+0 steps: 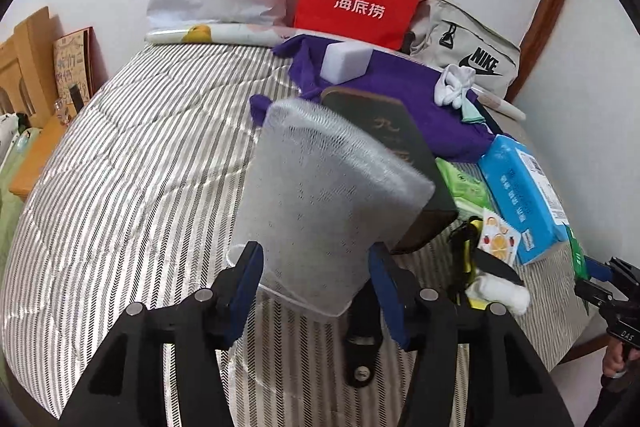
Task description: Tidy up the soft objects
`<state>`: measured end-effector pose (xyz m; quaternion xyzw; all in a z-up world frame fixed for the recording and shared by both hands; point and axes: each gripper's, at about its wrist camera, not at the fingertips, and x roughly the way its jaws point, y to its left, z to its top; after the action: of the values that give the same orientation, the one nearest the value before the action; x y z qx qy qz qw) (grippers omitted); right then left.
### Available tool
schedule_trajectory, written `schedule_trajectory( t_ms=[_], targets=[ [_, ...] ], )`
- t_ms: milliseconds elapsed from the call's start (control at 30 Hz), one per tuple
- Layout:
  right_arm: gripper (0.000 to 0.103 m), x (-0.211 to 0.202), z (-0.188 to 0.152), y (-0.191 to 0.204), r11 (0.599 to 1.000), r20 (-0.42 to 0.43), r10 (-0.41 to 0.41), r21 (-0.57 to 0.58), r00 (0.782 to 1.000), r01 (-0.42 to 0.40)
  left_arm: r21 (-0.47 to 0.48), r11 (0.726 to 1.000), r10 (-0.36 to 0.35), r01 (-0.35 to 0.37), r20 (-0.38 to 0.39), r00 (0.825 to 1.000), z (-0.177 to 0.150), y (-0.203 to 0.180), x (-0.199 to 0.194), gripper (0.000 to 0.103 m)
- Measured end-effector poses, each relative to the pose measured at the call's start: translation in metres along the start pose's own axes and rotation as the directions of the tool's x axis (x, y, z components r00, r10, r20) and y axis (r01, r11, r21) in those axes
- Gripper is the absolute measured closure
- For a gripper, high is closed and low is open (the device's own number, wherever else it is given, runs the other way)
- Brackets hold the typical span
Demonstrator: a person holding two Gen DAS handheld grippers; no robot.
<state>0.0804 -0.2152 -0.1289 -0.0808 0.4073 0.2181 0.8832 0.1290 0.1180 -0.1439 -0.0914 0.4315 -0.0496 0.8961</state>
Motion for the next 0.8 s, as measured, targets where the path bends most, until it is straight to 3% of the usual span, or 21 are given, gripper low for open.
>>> schedule_trajectory(
  t_ms=[167, 367, 467, 533, 567, 800],
  targets=[
    [0.059, 0.005, 0.001, -0.002, 1.000, -0.018, -0.016, 0.002, 1.000, 0.016, 0.061, 0.998, 0.015, -0.016, 0.009, 1.000, -0.003, 0.001, 0.011, 0.042],
    [0.059, 0.014, 0.001, 0.000, 1.000, -0.045, -0.022, 0.009, 0.999, 0.022, 0.068, 0.998, -0.005, 0.005, -0.006, 1.000, -0.001, 0.008, 0.029, 0.043],
    [0.059, 0.015, 0.000, 0.000, 0.999, -0.052, -0.029, 0.014, 0.998, 0.030, 0.096, 0.995, -0.040, 0.040, -0.002, 0.999, 0.000, 0.006, 0.029, 0.059],
    [0.059, 0.015, 0.000, 0.000, 0.999, -0.053, -0.033, 0.020, 0.998, 0.034, 0.108, 0.989, -0.095, 0.096, -0.015, 0.995, -0.001, 0.004, 0.030, 0.086],
    [0.059, 0.014, 0.000, 0.000, 0.999, -0.053, -0.033, 0.023, 0.998, 0.035, 0.110, 0.988, -0.108, 0.110, -0.026, 0.994, -0.002, 0.003, 0.031, 0.093],
    [0.059, 0.013, -0.003, 0.001, 0.999, -0.056, -0.036, 0.022, 0.998, 0.037, 0.082, 0.991, -0.107, 0.106, 0.008, 0.994, -0.009, 0.008, 0.021, 0.099]
  ],
)
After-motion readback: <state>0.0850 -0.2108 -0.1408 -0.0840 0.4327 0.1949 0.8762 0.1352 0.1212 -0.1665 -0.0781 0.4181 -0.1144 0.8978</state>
